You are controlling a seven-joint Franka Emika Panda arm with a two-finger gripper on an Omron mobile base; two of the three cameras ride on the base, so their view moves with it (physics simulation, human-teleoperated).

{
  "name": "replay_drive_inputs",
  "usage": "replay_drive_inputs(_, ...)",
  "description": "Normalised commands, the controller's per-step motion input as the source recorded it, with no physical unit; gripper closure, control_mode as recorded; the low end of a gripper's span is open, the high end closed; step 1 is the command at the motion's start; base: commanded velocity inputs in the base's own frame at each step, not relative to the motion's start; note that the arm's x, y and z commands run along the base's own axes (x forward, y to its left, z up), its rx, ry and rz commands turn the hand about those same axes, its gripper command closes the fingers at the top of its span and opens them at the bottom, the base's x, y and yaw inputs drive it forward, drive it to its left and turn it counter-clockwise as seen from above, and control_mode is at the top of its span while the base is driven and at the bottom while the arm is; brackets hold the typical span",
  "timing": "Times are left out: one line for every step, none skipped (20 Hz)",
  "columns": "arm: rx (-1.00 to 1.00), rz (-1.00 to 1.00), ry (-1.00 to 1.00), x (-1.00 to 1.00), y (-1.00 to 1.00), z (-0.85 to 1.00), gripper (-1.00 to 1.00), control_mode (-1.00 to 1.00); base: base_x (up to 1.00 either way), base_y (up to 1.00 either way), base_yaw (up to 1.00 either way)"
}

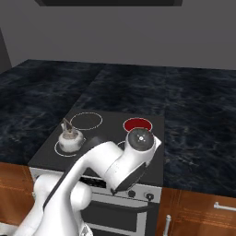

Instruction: Turn off the rear right burner of the stove.

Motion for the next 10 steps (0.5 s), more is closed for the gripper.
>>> replay_drive_inputs(-0.16, 0.24, -0.31, 0.0, -0.07, -0.48, -1.0, -1.0, 0.0, 0.0, 0.0)
replay_drive_inputs(-0.19, 0.25, -0.35, 0.0, -0.01, -0.51, -1.0, -1.0, 0.0, 0.0, 0.0)
replay_drive_inputs(-0.19, 0.25, -0.37, -0.06, 0.0, -0.53, -1.0, -1.0, 0.0, 0.0, 0.0)
replay_drive_inputs(-0.19, 0.25, -0.39, -0.12, 0.0, -0.51, -1.0, -1.0, 0.0, 0.0, 0.0)
replay_drive_inputs(-0.2, 0.25, -0.41, -0.18, 0.0, -0.49, -1.0, -1.0, 0.0, 0.0, 0.0)
replay_drive_inputs(-0.19, 0.25, -0.4, -0.19, 0.0, -0.49, -1.0, -1.0, 0.0, 0.0, 0.0)
replay_drive_inputs(-0.17, 0.23, -0.31, -0.08, 0.0, -0.49, -1.0, -1.0, 0.0, 0.0, 0.0)
replay_drive_inputs(-0.17, 0.22, -0.28, -0.04, 0.0, -0.47, -1.0, -1.0, 0.0, 0.0, 0.0)
replay_drive_inputs(-0.18, 0.22, -0.28, -0.05, 0.01, -0.42, -1.0, -1.0, 0.0, 0.0, 0.0)
replay_drive_inputs(-0.18, 0.22, -0.3, -0.15, 0.01, -0.43, -1.0, -1.0, 0.0, 0.0, 0.0)
